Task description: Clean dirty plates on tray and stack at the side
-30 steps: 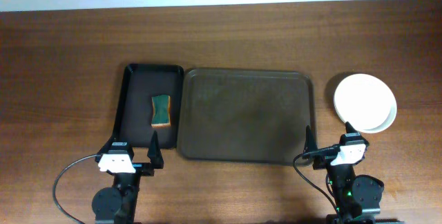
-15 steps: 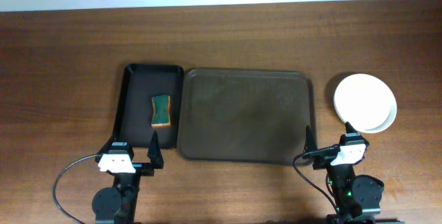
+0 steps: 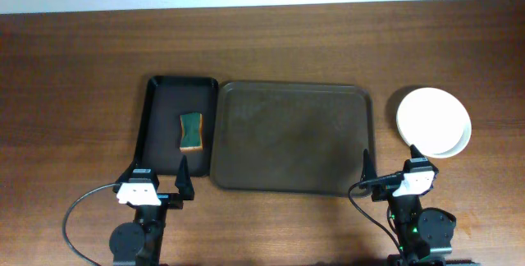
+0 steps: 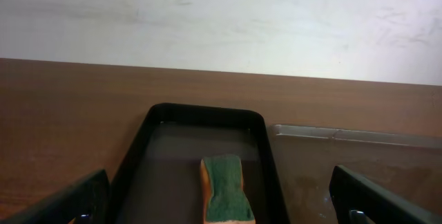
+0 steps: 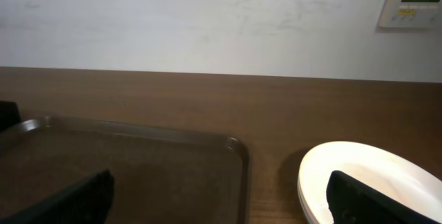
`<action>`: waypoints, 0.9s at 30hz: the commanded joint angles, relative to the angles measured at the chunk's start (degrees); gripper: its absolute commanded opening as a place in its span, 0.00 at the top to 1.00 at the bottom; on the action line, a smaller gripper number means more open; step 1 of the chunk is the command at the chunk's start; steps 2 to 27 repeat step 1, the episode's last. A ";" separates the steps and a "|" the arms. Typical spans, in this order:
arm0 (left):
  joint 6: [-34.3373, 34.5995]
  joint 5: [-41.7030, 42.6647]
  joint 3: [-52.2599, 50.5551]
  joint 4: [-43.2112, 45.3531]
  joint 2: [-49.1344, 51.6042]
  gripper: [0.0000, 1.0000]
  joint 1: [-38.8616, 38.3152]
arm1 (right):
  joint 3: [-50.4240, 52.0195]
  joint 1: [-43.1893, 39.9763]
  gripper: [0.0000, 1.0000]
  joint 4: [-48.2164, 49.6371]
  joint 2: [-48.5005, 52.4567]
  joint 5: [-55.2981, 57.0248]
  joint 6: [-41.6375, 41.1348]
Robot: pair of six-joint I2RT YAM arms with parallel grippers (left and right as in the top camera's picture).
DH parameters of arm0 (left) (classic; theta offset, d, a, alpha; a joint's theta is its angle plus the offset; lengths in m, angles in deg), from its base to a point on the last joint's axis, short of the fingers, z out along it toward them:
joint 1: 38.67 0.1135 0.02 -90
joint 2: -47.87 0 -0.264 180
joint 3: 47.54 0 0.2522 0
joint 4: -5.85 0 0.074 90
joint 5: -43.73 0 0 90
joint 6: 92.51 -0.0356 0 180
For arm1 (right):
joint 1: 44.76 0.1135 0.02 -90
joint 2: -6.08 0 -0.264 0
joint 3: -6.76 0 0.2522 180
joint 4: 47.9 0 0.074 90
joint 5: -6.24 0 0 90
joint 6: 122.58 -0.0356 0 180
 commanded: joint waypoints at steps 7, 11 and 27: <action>-0.94 0.61 -0.35 0.09 -0.39 0.01 0.39 | 0.31 -0.37 0.01 -0.42 -0.59 0.52 0.37; -0.94 0.61 -0.35 0.09 -0.39 0.01 0.39 | 0.31 -0.37 0.01 -0.42 -0.59 0.52 0.37; -0.94 0.61 -0.35 0.09 -0.39 0.01 0.39 | 0.31 -0.37 0.01 -0.42 -0.59 0.52 0.37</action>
